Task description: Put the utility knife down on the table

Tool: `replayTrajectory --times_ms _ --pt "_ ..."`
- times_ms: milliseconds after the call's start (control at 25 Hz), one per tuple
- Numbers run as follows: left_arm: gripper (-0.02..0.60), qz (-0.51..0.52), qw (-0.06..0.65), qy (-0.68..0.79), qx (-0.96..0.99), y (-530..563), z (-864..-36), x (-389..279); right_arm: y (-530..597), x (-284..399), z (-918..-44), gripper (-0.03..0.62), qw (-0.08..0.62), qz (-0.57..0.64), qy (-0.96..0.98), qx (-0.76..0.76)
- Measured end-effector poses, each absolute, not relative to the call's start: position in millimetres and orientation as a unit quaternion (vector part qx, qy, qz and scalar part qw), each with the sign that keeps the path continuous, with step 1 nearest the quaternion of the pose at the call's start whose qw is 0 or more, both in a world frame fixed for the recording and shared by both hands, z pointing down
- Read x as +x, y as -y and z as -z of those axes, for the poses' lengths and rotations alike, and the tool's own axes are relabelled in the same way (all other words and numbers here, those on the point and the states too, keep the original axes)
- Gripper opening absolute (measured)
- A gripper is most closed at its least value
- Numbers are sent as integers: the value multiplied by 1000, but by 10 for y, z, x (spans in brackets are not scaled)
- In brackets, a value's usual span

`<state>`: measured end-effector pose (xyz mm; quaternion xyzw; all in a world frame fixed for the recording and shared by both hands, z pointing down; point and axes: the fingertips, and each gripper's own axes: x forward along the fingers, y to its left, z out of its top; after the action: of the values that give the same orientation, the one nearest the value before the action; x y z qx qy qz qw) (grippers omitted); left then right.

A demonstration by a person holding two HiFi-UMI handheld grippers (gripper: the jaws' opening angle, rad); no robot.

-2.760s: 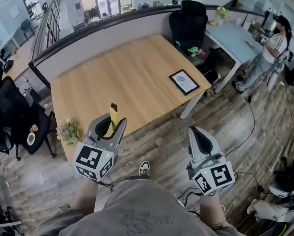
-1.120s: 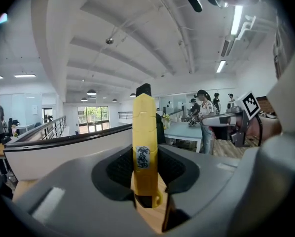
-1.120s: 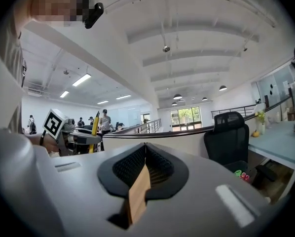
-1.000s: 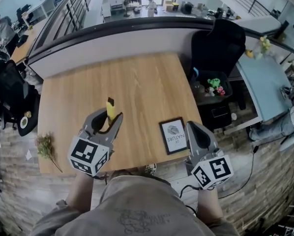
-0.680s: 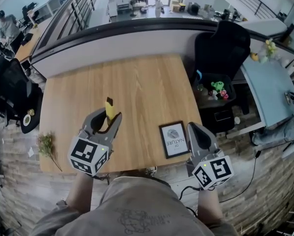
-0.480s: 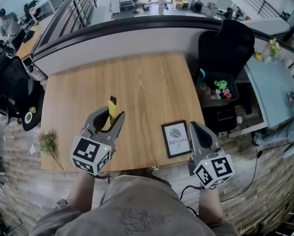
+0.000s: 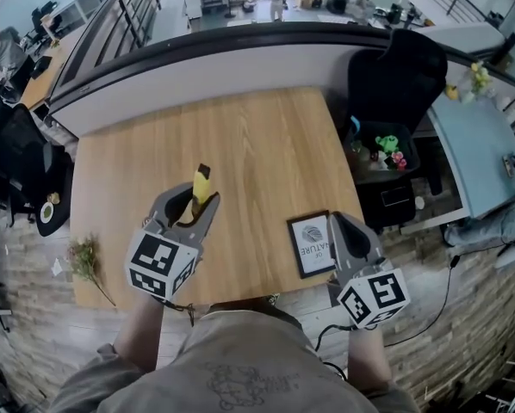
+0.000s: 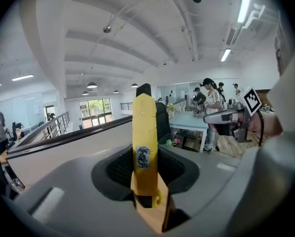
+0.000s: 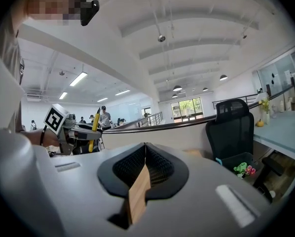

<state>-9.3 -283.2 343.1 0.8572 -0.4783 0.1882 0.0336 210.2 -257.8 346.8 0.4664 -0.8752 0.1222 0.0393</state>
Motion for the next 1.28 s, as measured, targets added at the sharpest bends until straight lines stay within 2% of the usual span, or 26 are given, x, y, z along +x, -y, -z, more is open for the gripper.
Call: replayTrajectory --times_ms 200,800,960,1160,1280 --pt "114 -238 19 439 866 3163 -3563 -83 2712 2037 -3594 11 46 -136 869 474" --pt "115 -346 76 367 860 4720 -4693 223 3726 1924 -4019 11 8 -197 846 496" --pt "115 -357 108 351 859 5078 -5147 318 4028 1858 -4215 11 21 -197 847 493" --pt "115 -368 183 342 845 5361 -5855 323 4285 1729 -4537 11 76 -181 853 483" --pt "115 -394 194 329 836 5458 -6254 355 4385 1666 -4721 11 84 -192 854 477"
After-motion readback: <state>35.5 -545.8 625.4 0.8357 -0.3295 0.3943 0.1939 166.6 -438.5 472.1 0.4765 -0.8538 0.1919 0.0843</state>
